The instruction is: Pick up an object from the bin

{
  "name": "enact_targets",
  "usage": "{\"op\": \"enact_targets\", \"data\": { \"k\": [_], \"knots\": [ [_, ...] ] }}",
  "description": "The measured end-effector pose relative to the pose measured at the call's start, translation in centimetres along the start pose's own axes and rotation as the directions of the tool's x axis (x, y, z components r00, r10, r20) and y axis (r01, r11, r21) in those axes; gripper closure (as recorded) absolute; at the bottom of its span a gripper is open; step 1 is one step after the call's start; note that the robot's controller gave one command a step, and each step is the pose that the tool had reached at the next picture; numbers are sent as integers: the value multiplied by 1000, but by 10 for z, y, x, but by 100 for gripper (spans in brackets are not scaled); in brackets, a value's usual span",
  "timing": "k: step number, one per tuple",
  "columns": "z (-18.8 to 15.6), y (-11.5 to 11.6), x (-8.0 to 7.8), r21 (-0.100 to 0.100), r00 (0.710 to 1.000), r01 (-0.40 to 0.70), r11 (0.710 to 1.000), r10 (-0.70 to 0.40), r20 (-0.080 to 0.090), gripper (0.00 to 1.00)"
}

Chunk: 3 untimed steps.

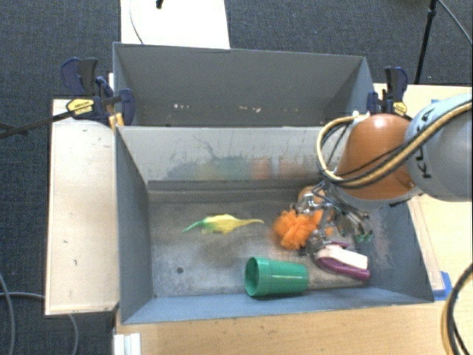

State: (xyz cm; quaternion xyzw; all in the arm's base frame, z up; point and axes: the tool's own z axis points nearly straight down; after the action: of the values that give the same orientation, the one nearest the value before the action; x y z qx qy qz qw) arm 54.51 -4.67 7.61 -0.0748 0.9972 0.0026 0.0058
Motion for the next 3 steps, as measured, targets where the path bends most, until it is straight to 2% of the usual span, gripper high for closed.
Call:
{"op": "enact_targets", "data": {
  "k": [1, 2, 3],
  "knots": [
    [-1, 3, -4, 2, 999, 54, 999, -54, -4, 100],
    [-55, -32, 6, -1, 960, 280, 960, -280, -10, 100],
    [-55, -32, 5, 0, 960, 279, 960, -279, -9, 100]
  ]
}}
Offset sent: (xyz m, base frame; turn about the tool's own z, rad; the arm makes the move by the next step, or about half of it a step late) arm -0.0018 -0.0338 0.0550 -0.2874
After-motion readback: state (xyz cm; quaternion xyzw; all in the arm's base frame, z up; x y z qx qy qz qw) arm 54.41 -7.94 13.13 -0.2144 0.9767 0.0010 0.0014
